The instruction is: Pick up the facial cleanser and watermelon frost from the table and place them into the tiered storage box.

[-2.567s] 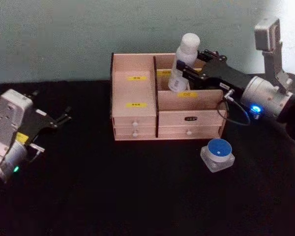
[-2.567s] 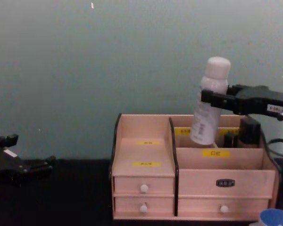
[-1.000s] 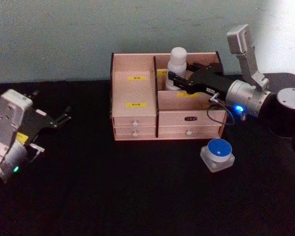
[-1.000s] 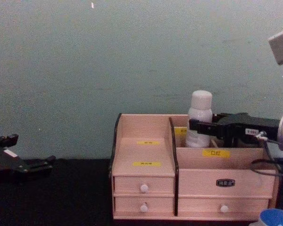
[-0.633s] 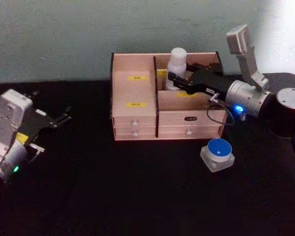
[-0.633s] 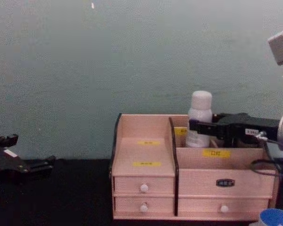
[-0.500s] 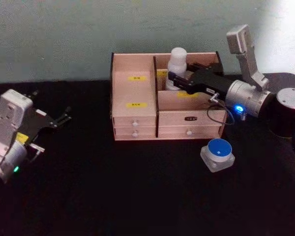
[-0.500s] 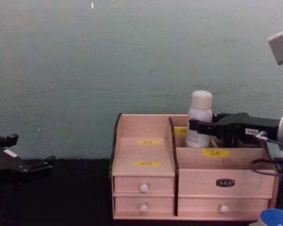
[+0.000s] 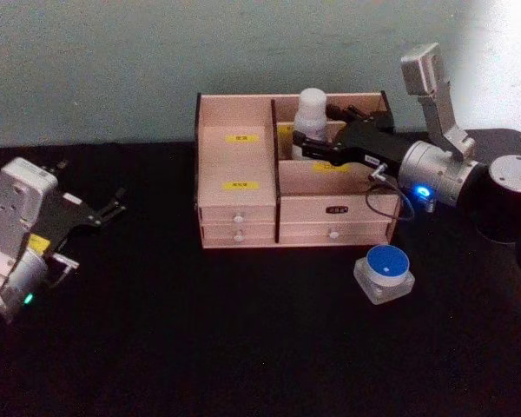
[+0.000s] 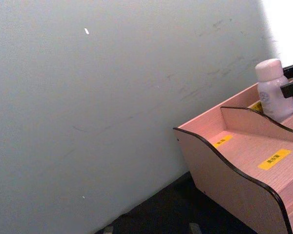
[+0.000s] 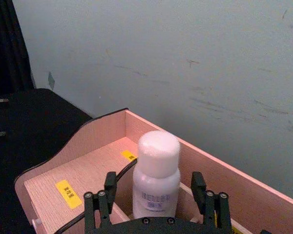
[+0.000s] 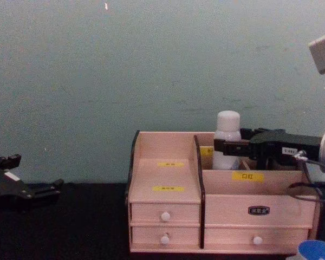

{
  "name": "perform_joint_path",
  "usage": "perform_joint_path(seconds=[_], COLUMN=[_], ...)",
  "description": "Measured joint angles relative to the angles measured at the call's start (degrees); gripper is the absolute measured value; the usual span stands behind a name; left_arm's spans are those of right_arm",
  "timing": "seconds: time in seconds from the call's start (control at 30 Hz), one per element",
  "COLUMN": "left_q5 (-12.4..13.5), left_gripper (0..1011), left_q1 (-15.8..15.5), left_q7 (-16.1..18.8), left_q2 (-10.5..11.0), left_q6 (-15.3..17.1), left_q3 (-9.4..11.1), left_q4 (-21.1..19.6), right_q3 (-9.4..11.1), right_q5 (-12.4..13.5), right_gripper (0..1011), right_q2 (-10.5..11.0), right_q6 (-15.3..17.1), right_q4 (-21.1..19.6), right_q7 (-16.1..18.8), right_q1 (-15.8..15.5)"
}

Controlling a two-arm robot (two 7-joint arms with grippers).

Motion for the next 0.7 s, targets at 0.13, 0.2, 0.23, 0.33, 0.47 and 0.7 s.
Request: perform_joint_path(seconds=[0.13, 0.2, 0.23, 0.33, 0.47, 0.7], left_q5=[0.00, 0.00, 0.00, 0.00, 0.00, 0.00], left_gripper=[1001, 1001, 1001, 1001, 1001, 1001], left_q1=[0.00, 0.00, 0.00, 0.00, 0.00, 0.00], left_q7=[0.00, 0.00, 0.00, 0.00, 0.00, 0.00], left_q2=[0.00, 0.00, 0.00, 0.00, 0.00, 0.00], left_q6=[0.00, 0.00, 0.00, 0.00, 0.00, 0.00], left_q3=[0.00, 0.00, 0.00, 0.00, 0.00, 0.00], left_q4=[0.00, 0.00, 0.00, 0.00, 0.00, 0.00], right_q3=[0.00, 0.00, 0.00, 0.33, 1.48, 3.41], right_q5=[0.02, 0.03, -0.01, -0.22, -0.25, 1.05], right_gripper=[1000, 1000, 1000, 1000, 1000, 1000], right_q2=[0.00, 0.01, 0.06, 0.57, 1.97, 6.13], right_q6=[-0.01, -0.01, -0.04, -0.32, -0.11, 2.42], right_q4=[-0.01, -0.02, -0.24, -2.21, -6.74, -17.54], right_q7=[0.00, 0.00, -0.06, -0.79, -2.05, -3.36], right_q1=[-0.02, -0.03, -0.12, -1.01, -3.12, -8.87])
